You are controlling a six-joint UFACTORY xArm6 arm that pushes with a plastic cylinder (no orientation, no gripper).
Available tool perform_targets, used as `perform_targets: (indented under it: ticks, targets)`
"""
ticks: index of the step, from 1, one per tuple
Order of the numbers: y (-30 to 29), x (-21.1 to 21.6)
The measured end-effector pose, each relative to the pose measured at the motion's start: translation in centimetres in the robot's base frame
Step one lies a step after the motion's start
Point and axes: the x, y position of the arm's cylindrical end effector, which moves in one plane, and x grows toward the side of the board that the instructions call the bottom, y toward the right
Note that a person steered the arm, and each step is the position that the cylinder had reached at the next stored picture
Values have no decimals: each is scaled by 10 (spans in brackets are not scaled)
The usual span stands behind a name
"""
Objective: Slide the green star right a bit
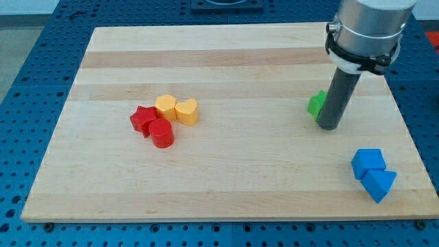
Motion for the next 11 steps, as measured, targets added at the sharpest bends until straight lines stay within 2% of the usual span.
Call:
perform_targets:
  ticks: [2, 3, 4, 6, 7, 10, 11]
  targets:
    - [-45, 5]
    - [-60, -20]
    - [-41, -41]
    - [-33, -44]
    - [1, -44]
    - [13, -43]
    - [13, -57]
